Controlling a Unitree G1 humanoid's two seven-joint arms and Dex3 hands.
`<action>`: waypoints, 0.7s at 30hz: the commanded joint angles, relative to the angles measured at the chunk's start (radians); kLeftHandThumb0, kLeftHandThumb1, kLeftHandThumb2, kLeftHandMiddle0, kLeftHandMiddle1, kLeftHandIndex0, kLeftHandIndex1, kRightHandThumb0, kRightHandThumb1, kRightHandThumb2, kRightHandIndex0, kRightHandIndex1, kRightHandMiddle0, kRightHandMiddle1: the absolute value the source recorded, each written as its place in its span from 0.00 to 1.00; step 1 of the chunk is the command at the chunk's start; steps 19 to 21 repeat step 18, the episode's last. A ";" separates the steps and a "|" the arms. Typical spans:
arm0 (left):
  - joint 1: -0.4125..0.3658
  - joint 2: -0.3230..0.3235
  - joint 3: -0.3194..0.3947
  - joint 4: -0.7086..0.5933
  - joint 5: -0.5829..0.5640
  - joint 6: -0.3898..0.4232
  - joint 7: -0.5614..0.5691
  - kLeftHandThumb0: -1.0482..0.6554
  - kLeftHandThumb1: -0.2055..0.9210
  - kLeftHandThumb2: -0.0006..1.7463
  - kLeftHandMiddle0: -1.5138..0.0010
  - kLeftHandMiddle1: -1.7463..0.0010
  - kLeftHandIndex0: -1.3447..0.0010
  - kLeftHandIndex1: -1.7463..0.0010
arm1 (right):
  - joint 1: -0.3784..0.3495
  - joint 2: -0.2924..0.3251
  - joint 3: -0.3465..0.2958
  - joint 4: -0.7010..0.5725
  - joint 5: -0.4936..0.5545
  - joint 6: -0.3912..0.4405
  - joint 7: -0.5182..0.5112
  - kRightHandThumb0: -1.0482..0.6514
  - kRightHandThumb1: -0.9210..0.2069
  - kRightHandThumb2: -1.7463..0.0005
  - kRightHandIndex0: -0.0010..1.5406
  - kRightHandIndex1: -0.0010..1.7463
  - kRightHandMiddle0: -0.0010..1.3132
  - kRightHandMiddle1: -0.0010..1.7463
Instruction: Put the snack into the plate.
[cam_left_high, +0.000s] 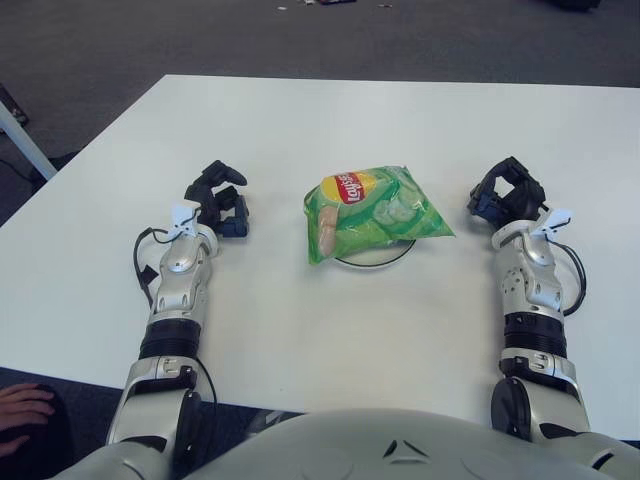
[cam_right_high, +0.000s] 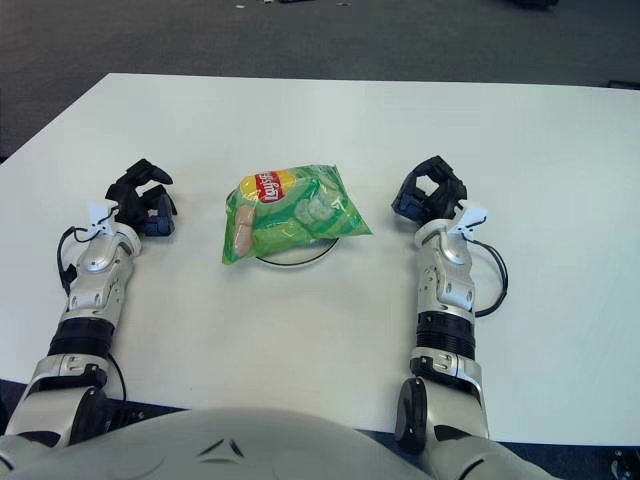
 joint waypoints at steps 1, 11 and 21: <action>0.070 -0.049 -0.005 0.076 -0.001 -0.006 -0.002 0.61 0.22 0.93 0.44 0.00 0.56 0.03 | 0.069 0.057 0.003 0.094 0.015 -0.060 0.019 0.27 0.74 0.08 0.88 1.00 0.62 1.00; 0.081 -0.056 -0.003 0.078 -0.025 -0.042 -0.034 0.61 0.28 0.88 0.51 0.00 0.55 0.05 | 0.074 0.045 0.019 0.173 0.001 -0.198 0.068 0.27 0.76 0.07 0.89 1.00 0.63 1.00; 0.093 -0.065 -0.001 0.072 -0.037 -0.071 -0.050 0.61 0.38 0.82 0.62 0.00 0.59 0.00 | 0.082 0.042 0.029 0.208 -0.014 -0.262 0.079 0.27 0.76 0.07 0.89 1.00 0.63 1.00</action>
